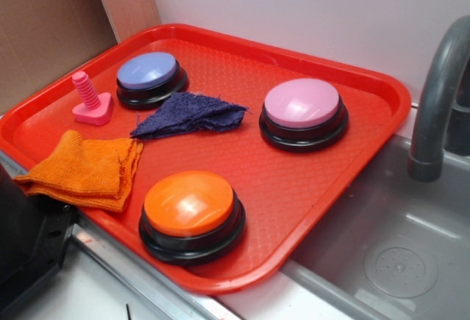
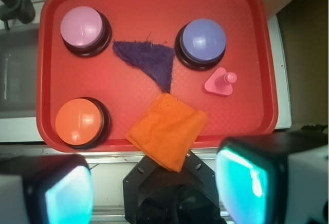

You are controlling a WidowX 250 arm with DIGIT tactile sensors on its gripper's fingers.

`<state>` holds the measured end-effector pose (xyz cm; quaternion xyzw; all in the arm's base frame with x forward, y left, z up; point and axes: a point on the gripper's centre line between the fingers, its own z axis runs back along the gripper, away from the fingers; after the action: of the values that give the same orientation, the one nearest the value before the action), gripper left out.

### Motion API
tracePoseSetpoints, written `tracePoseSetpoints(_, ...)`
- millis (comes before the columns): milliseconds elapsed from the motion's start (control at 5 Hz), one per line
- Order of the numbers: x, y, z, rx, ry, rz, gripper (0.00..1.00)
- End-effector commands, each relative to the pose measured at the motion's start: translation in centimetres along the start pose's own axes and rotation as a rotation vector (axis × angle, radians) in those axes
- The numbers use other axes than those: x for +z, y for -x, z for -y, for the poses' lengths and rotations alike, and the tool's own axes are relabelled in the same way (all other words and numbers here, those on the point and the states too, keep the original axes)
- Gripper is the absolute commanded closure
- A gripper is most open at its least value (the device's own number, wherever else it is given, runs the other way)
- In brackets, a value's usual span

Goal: Push the orange button.

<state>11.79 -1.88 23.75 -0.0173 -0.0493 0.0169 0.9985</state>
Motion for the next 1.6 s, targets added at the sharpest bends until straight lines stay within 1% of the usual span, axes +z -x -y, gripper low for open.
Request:
tracePoseSetpoints(0, -7.2, -1.1, 10.0, -0.439, 0.096, -0.100, 0.00)
tracePoseSetpoints(200, -9.3, 0.4, 12.1, -0.548, 0.118, -0.109, 0.00)
tracePoseSetpoints(400, -12.5, 1.1, 11.1, -0.641, 0.082, -0.134, 0.00)
tracePoseSetpoints(600, -14.4, 0.5, 11.1, -0.656, 0.088, -0.127, 0.00)
tracePoseSetpoints(800, -16.4, 0.1, 11.5, -0.725, 0.082, -0.122, 0.00)
tracePoseSetpoints(1000, -17.6, 0.4, 12.0, -0.742, 0.097, -0.141, 0.00)
tracePoseSetpoints(1400, -17.6, 0.7, 11.9, -0.739, 0.086, -0.141, 0.00)
